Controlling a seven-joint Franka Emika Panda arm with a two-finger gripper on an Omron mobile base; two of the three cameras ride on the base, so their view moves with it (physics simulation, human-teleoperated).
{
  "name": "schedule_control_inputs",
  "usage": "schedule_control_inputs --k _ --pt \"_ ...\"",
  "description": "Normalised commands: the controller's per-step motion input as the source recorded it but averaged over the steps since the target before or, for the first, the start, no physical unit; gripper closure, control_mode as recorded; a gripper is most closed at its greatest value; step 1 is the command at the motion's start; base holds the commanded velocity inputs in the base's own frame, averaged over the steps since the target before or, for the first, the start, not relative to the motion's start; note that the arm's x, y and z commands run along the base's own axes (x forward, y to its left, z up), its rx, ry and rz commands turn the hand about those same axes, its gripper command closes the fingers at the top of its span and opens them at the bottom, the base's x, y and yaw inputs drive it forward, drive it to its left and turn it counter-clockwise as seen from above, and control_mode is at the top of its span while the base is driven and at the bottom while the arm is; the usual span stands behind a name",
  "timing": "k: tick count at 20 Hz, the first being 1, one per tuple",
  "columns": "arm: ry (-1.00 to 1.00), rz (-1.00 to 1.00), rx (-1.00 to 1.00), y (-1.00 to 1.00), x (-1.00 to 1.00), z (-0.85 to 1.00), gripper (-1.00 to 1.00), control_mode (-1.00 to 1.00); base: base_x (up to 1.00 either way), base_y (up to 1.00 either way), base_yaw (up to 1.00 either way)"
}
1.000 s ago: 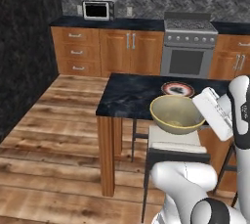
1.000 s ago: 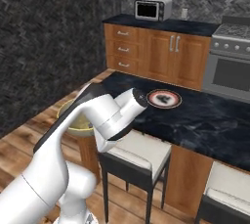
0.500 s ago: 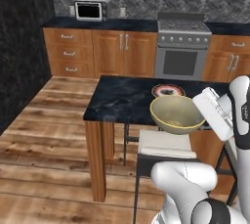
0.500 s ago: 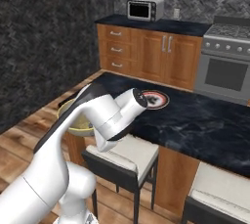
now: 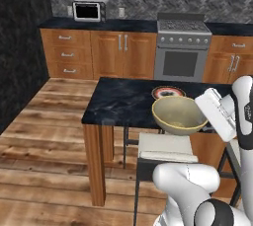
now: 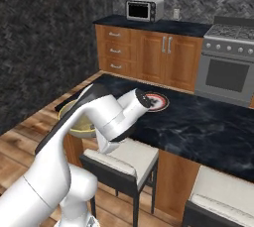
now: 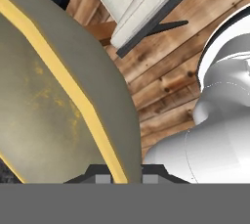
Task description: Move the bowls from the cabinet to the plates on the dining table.
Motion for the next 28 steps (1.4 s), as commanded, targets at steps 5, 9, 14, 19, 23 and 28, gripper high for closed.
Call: schedule_control_inputs --k 5,9,14,19,23,28 --pt "0.00 0.00 0.00 0.00 0.00 0.00 1.00 1.00 0.01 0.00 -0.01" --pt "0.00 0.00 0.00 0.00 0.00 0.00 1.00 1.00 0.00 0.00 -0.02" --pt "0.00 0.00 0.00 0.00 0.00 0.00 1.00 1.00 0.00 0.00 -0.02" --pt "0.00 -0.03 -0.01 0.00 0.03 0.00 1.00 -1.00 0.00 0.00 -0.01" --pt "0.00 -0.11 -0.04 0.00 0.40 0.00 1.00 -1.00 0.00 0.00 0.00" --pt "0.00 -0.14 -0.09 -0.08 0.63 -0.03 1.00 -1.00 0.00 0.00 0.00"
